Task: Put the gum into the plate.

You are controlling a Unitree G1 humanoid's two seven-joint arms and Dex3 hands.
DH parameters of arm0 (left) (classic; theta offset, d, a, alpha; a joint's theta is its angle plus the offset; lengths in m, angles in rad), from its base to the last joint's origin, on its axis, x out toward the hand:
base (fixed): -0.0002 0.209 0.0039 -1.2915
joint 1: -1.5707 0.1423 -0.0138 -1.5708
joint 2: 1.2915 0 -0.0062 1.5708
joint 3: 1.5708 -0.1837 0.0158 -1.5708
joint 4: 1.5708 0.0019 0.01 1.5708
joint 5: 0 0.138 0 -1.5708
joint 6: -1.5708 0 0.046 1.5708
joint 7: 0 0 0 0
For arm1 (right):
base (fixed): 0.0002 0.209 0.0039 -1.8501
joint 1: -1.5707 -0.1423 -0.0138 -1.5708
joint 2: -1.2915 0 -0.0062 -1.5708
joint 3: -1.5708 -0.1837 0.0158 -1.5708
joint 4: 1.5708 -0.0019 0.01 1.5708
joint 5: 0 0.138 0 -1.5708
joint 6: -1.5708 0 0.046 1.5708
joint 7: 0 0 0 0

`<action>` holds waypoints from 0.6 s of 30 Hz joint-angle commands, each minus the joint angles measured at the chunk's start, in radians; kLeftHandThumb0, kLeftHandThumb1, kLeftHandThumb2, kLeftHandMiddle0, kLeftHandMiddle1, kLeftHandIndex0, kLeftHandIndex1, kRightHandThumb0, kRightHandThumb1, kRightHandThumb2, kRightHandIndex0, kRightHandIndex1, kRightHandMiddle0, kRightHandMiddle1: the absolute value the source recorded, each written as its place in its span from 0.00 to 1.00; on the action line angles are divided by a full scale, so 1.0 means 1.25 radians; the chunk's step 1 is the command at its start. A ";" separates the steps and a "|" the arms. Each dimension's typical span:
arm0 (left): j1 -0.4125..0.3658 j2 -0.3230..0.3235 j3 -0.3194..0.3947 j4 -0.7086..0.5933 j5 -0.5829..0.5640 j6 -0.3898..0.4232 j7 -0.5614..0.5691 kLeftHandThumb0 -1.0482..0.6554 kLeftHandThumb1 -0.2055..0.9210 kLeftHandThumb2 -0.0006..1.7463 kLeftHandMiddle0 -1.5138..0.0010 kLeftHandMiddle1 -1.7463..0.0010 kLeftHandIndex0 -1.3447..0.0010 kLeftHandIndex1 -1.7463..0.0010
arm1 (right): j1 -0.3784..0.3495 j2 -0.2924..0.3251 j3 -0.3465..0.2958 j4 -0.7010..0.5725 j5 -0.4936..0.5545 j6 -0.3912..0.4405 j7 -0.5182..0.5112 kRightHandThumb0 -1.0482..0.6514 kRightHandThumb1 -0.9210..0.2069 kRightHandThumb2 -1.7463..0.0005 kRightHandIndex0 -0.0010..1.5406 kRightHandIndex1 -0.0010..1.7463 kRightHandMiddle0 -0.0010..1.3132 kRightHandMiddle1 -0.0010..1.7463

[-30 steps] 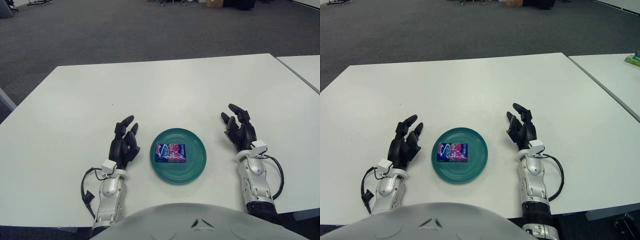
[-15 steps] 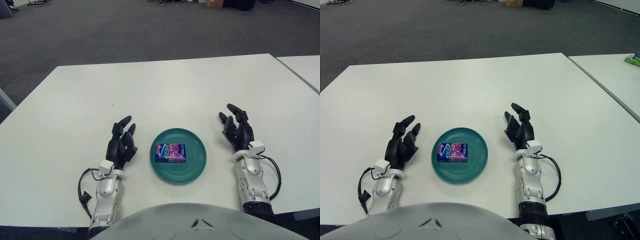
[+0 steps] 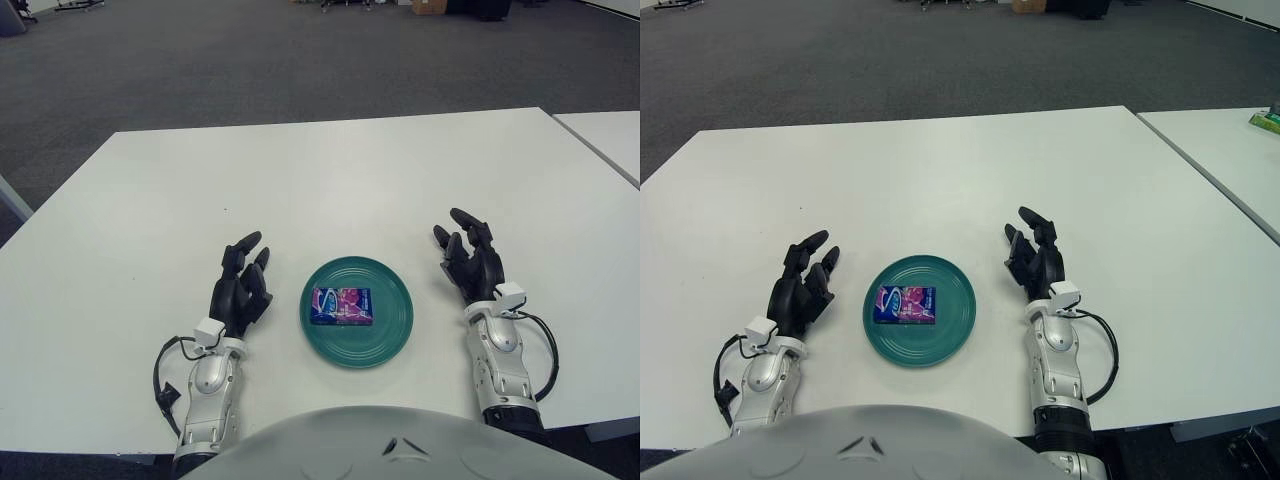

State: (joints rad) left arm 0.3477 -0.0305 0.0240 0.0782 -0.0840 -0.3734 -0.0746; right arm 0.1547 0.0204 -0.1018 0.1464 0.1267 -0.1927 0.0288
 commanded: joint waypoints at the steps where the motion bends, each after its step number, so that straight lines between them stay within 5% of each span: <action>1: 0.016 0.010 0.006 0.010 0.003 0.028 -0.001 0.12 1.00 0.48 0.71 1.00 0.98 0.49 | 0.052 0.016 0.009 0.038 0.000 0.070 -0.007 0.19 0.00 0.55 0.35 0.01 0.00 0.45; 18: 0.011 0.013 0.012 0.010 0.004 0.029 0.002 0.11 1.00 0.48 0.69 0.99 0.94 0.48 | 0.061 0.012 0.018 0.018 -0.003 0.087 -0.012 0.19 0.00 0.54 0.37 0.02 0.01 0.46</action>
State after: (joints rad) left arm 0.3472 -0.0249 0.0343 0.0749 -0.0923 -0.3623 -0.0773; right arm 0.1752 0.0206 -0.0897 0.1142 0.1248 -0.1711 0.0193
